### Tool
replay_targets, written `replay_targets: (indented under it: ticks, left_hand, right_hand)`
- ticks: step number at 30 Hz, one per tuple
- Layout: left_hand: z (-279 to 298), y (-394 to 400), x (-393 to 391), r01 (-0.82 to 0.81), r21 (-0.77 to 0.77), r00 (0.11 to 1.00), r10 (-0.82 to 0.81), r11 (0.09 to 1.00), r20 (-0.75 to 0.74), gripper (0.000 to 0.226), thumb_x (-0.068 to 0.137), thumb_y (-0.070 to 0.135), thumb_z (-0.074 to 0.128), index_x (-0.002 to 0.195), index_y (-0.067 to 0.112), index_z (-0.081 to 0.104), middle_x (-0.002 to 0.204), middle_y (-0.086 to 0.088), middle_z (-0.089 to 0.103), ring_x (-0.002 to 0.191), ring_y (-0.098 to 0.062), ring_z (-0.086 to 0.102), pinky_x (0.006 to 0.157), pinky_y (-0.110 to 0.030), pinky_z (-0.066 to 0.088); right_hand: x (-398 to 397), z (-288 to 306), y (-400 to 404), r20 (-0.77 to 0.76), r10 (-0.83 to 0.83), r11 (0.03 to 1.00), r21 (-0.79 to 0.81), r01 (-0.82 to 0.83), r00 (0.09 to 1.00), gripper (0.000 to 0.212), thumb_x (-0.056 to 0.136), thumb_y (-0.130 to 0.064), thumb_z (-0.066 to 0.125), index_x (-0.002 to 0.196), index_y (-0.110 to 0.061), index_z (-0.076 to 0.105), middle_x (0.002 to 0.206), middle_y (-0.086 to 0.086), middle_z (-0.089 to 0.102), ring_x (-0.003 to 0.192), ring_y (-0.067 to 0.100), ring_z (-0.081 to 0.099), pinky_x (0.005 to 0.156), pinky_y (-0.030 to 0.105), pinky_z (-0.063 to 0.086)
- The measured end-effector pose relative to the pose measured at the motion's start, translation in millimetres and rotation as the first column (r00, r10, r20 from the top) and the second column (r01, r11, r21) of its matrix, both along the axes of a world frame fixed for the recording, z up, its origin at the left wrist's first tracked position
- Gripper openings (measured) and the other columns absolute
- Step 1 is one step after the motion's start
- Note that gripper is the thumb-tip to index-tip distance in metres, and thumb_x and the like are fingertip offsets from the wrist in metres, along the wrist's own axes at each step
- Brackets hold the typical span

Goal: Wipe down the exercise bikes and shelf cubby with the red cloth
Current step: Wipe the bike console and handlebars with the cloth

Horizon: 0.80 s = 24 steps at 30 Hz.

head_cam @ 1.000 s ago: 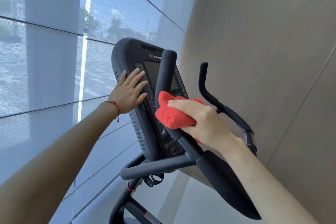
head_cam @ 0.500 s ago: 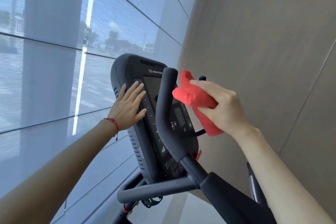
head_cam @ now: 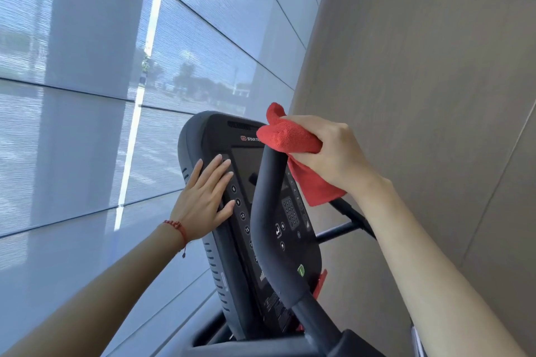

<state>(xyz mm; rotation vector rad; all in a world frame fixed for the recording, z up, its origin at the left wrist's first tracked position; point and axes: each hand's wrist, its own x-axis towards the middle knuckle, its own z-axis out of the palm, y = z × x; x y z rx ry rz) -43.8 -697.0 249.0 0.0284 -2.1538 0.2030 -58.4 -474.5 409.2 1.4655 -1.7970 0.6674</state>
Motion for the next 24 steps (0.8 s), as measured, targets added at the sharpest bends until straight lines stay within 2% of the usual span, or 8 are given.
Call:
replay_targets:
  ticks: [3, 5, 8, 13, 16, 20, 24]
  left_hand:
    - [0.8, 1.4, 1.1, 0.000, 0.003, 1.000, 0.000, 1.000, 0.004, 0.058, 0.085, 0.041, 0.034, 0.122, -0.001, 0.051, 0.139, -0.017, 0.045, 0.135, -0.031, 0.023, 0.112, -0.047, 0.011]
    - [1.4, 1.9, 1.6, -0.012, 0.002, 1.000, 0.012, 1.000, 0.012, 0.059, 0.085, 0.041, 0.033, 0.123, -0.001, 0.050, 0.140, -0.017, 0.044, 0.135, -0.031, 0.023, 0.111, -0.047, 0.011]
    - [2.4, 2.7, 2.6, -0.029, -0.003, 0.999, 0.029, 1.000, 0.023, 0.059, 0.085, 0.041, 0.032, 0.124, 0.000, 0.049, 0.140, -0.017, 0.044, 0.135, -0.032, 0.024, 0.111, -0.047, 0.012]
    - [1.8, 1.8, 1.9, -0.029, -0.002, 0.999, 0.029, 1.000, 0.023, 0.059, 0.086, 0.041, 0.033, 0.125, 0.000, 0.048, 0.141, -0.017, 0.043, 0.136, -0.031, 0.023, 0.112, -0.047, 0.012]
    - [1.1, 1.0, 1.0, -0.035, -0.005, 0.999, 0.035, 0.999, 0.023, 0.059, 0.086, 0.041, 0.032, 0.124, 0.000, 0.049, 0.141, -0.017, 0.043, 0.136, -0.031, 0.025, 0.113, -0.050, 0.018]
    - [-0.9, -0.4, -0.5, -0.028, -0.006, 0.999, 0.028, 1.000, 0.030, 0.059, 0.086, 0.041, 0.032, 0.124, 0.000, 0.048, 0.141, -0.017, 0.042, 0.136, -0.031, 0.026, 0.112, -0.052, 0.017]
    - [-1.2, -0.1, 0.2, -0.011, -0.002, 1.000, 0.012, 1.000, 0.022, 0.059, 0.085, 0.041, 0.032, 0.123, -0.002, 0.049, 0.140, -0.019, 0.043, 0.135, -0.033, 0.029, 0.111, -0.053, 0.016]
  right_hand:
    - [0.2, 1.1, 6.9, -0.016, -0.016, 0.999, 0.046, 0.017, 1.000, 0.047, 0.071, -0.002, 0.075, 0.113, -0.019, 0.065, 0.108, -0.001, 0.069, 0.095, 0.014, 0.063, 0.085, 0.031, 0.048]
    - [0.1, 6.0, 12.2, -0.037, -0.009, 0.997, 0.073, 0.012, 0.999, 0.046, 0.071, -0.004, 0.075, 0.112, -0.020, 0.065, 0.107, -0.005, 0.068, 0.094, 0.012, 0.063, 0.084, 0.026, 0.047]
    - [2.4, 12.6, 11.4, -0.076, 0.014, 0.999, 0.030, -0.011, 0.997, 0.043, 0.071, -0.012, 0.071, 0.112, -0.022, 0.065, 0.103, -0.011, 0.066, 0.093, 0.008, 0.061, 0.082, 0.018, 0.045]
    - [10.8, -3.7, -5.7, -0.103, 0.024, 0.999, 0.029, -0.021, 0.994, 0.046, 0.071, -0.003, 0.074, 0.113, -0.016, 0.065, 0.112, 0.000, 0.068, 0.104, 0.020, 0.061, 0.088, 0.040, 0.048]
    - [12.6, -8.1, 7.8, -0.110, 0.033, 0.999, 0.005, -0.033, 0.993, 0.047, 0.068, -0.002, 0.075, 0.112, -0.017, 0.065, 0.109, -0.004, 0.068, 0.102, 0.014, 0.061, 0.088, 0.034, 0.047]
    - [22.1, -34.8, 27.5, -0.149, 0.027, 1.000, 0.013, -0.026, 0.988, 0.050, 0.066, -0.006, 0.071, 0.114, -0.016, 0.064, 0.110, -0.011, 0.061, 0.104, 0.012, 0.060, 0.093, 0.024, 0.043]
    - [30.9, -69.2, 26.0, -0.174, 0.068, 0.997, 0.058, -0.059, 0.982, 0.044, 0.070, -0.003, 0.071, 0.114, -0.009, 0.064, 0.117, 0.001, 0.064, 0.110, 0.016, 0.058, 0.096, 0.037, 0.045]
